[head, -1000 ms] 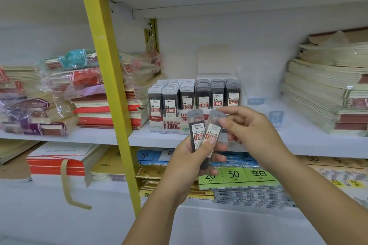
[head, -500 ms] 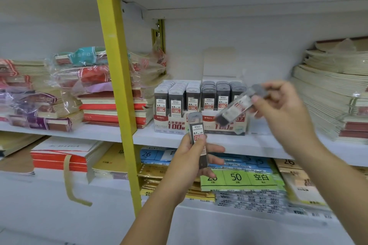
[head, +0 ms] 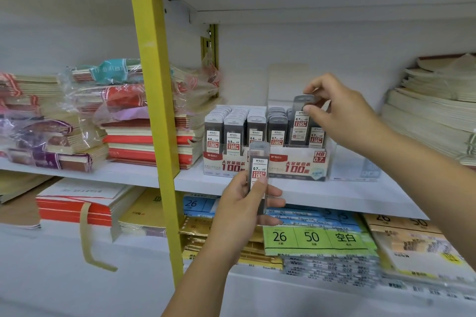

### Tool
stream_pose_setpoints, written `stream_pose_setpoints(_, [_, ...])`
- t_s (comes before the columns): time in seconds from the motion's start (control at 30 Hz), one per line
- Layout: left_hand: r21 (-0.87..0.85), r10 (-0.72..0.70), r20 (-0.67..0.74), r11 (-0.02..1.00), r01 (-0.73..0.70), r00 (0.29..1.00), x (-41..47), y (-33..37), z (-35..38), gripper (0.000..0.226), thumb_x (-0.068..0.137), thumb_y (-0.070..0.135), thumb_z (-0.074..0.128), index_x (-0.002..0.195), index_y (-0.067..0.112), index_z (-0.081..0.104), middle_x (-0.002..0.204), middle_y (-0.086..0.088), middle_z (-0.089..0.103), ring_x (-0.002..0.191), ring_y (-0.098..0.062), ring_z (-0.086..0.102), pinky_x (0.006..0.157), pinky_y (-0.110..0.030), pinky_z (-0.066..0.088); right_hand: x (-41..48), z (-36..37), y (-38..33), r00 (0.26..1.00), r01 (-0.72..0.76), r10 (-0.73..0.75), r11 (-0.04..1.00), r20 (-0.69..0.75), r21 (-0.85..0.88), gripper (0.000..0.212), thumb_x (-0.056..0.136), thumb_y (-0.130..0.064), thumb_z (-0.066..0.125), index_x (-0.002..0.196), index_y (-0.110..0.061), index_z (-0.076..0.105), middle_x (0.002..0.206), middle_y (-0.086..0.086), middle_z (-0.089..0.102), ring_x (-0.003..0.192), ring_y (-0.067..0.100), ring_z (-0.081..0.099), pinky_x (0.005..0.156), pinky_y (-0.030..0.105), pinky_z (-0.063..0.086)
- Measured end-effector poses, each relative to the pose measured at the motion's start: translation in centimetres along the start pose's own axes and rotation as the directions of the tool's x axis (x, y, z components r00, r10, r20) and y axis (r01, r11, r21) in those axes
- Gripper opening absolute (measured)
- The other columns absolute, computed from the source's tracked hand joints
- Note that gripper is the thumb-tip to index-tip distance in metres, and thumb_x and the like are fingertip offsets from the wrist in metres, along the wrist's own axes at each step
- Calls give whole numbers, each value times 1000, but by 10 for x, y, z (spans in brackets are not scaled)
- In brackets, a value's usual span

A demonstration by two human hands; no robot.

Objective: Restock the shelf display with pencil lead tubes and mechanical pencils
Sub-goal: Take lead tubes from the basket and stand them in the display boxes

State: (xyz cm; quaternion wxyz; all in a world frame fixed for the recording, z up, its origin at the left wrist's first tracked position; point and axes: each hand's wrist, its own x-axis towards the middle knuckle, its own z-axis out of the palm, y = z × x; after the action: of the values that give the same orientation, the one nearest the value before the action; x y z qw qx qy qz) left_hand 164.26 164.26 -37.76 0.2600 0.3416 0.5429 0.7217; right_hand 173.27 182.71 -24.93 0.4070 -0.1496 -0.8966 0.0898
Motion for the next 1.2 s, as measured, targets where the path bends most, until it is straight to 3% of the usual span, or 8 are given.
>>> stream_pose_setpoints(0.23, [53,5,7,999,-5,1000,-1,1,1,16,104,30,50,111,41,59,91,3,78,82,-12,76,55,-24,58,-5,13,6,995,-26,45,976,86,-214,17,87,-29,67,103,-28,61,107,-4,55,107,16,40,85,29,36])
stream_pose_setpoints(0.37, [31,0,8,1000,0,1000,-2,3,2,15,103,31,52,113,39,60,92,2,78,82,-13,76,55,-22,57,-18,8,3,998,-25,11,970,-58,-242,25,92,-30,62,116,-26,66,104,-9,47,107,10,32,88,25,26])
stream_pose_setpoints(0.5, [39,-16,50,999,14,999,-5,4,7,15,102,32,54,113,38,62,94,1,78,80,-13,76,55,-21,56,-61,14,-16,994,-56,74,979,-85,196,22,93,-24,58,112,-34,65,95,-16,63,83,-4,49,70,7,38])
stream_pose_setpoints(0.63, [75,-21,115,997,12,993,-12,3,14,15,102,30,55,112,30,67,94,-4,78,76,-13,74,53,-22,55,-93,30,-29,973,-228,170,774,154,590,31,92,-25,63,114,-47,60,92,-7,70,86,9,64,79,21,51])
stream_pose_setpoints(0.8, [129,-58,139,991,39,989,-17,0,18,16,102,30,55,113,30,66,94,-1,78,79,-12,75,55,-22,57,-100,37,-24,946,-323,246,673,210,666,21,91,-18,66,106,-33,66,67,-3,66,67,6,62,66,23,43])
stream_pose_setpoints(1.03, [155,-36,109,988,19,993,-13,-1,19,16,104,25,53,110,29,67,92,1,78,77,-10,74,55,-22,58,-101,32,-22,946,-322,249,672,206,667,15,91,-17,67,101,-27,62,76,1,73,67,8,64,68,29,45])
stream_pose_setpoints(1.13, [231,79,36,969,-85,996,-9,-3,21,17,103,26,54,109,35,67,97,12,77,86,-3,72,61,-19,57,-93,19,-22,966,-212,255,710,36,672,18,91,-17,65,97,-33,62,86,-3,74,73,5,68,62,19,50])
stream_pose_setpoints(1.2, [442,259,-37,870,-217,965,-3,-6,18,21,101,31,57,118,37,66,108,23,71,100,8,62,80,-15,54,-78,-2,-15,952,-102,261,762,-160,639,23,93,-14,62,96,-37,59,89,-3,73,77,5,69,61,20,53])
